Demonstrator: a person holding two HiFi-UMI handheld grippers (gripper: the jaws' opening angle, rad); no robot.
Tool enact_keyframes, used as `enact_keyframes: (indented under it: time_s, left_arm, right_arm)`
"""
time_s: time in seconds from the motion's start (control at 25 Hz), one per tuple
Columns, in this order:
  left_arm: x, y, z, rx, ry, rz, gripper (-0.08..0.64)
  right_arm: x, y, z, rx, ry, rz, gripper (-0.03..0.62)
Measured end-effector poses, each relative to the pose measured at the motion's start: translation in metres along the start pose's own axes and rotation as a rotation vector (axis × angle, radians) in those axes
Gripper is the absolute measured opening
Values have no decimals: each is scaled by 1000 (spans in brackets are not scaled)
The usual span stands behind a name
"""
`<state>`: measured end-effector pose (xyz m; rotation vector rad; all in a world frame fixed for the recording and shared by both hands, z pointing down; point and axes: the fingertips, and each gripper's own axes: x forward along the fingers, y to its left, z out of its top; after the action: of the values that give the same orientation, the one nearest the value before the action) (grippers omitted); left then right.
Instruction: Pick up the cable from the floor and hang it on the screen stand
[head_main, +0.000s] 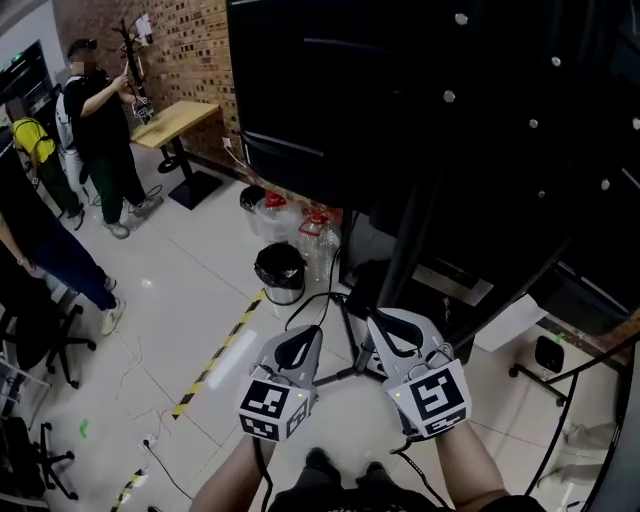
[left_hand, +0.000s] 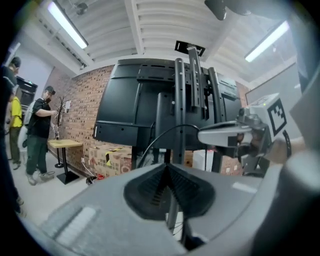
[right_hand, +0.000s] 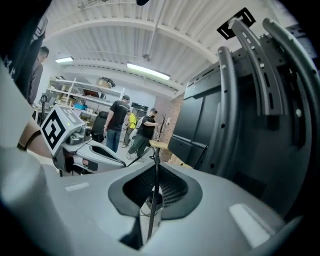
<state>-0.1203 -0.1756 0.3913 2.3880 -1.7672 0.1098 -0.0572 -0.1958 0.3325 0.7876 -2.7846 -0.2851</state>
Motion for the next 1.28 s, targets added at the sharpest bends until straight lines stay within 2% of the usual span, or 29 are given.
enact_keyframes:
  time_s: [0.12,0.36,0.52,0.72,0.84,1.0,1.12,1.28]
  left_arm:
    - [11,-2,42,37,-43,-21,6]
    - [29,-13,130,109,-188,-62,6]
    - [39,-23,183,152,-253,-96,6]
    - [57,-33,246,218,-319,-122,6]
    - [65,-37,274,257,-346,-123,6]
    - [75,-39,307,300,-411,-85,6]
    - [88,-38,329,307,-420,-72,5]
    - [99,-40,354,342,-426,-68,5]
  right_arm:
    - [-5,-22,42,-50,-41,-36,25]
    - [-20,-90,123,-143,-173,-145,25]
    - [-28,-125,167,-170,-196,-220,25]
    - [-29,-154,204,-211,-215,-256,25]
    - [-34,-167,226,-221,-236,-276,25]
    - [-38,-185,257,-202,-273,-306,25]
    - [-37,-199,276,-166,-289,-327,25]
    - [-39,-212,297,-163,-296,-351,25]
